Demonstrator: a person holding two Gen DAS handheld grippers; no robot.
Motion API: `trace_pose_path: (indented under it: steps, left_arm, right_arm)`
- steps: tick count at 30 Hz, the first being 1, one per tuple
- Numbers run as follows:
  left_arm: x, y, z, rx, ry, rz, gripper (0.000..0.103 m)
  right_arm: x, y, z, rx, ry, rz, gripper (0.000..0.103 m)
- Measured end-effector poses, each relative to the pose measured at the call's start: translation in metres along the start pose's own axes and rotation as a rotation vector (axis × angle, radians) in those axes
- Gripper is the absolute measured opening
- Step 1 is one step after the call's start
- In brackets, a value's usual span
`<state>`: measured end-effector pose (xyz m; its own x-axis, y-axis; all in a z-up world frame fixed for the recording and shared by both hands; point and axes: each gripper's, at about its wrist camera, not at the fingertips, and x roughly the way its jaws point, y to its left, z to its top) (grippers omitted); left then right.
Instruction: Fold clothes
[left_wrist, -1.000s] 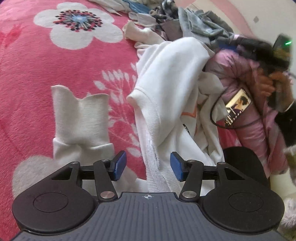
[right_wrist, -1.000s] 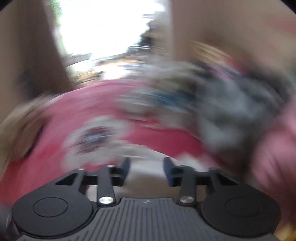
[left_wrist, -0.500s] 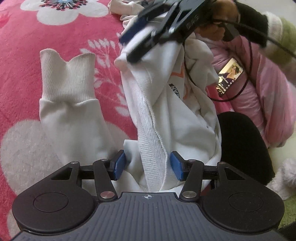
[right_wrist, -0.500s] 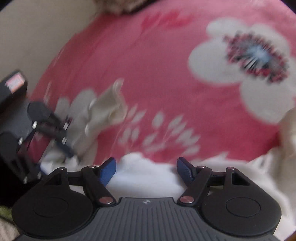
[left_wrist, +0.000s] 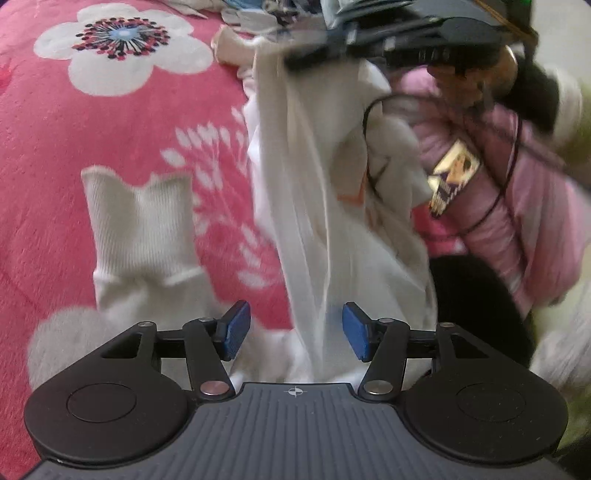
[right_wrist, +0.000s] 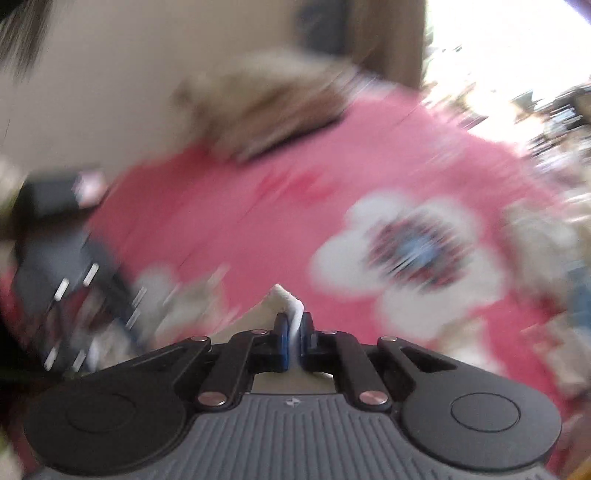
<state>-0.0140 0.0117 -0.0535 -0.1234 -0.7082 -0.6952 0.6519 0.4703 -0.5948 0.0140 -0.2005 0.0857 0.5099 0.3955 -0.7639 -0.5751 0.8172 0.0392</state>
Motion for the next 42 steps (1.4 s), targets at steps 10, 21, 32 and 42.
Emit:
trace_pose_path:
  steps: [10, 21, 32, 42]
  left_arm:
    - [0.021, -0.001, 0.027, -0.068, -0.065, 0.069, 0.055]
    - [0.053, 0.024, 0.033, -0.139, -0.096, -0.011, 0.061]
    - [0.014, 0.016, 0.016, -0.203, -0.235, 0.098, 0.013]
    - [-0.062, 0.005, 0.019, -0.303, -0.513, 0.312, 0.004]
  right_arm:
    - [-0.04, -0.041, -0.045, 0.373, -0.282, -0.175, 0.007]
    - [-0.06, -0.051, -0.083, 0.488, -0.371, -0.175, 0.007]
    - [-0.06, -0.028, -0.091, 0.521, -0.402, -0.28, 0.007]
    - [-0.074, 0.021, -0.071, 0.55, -0.589, -0.339, 0.007]
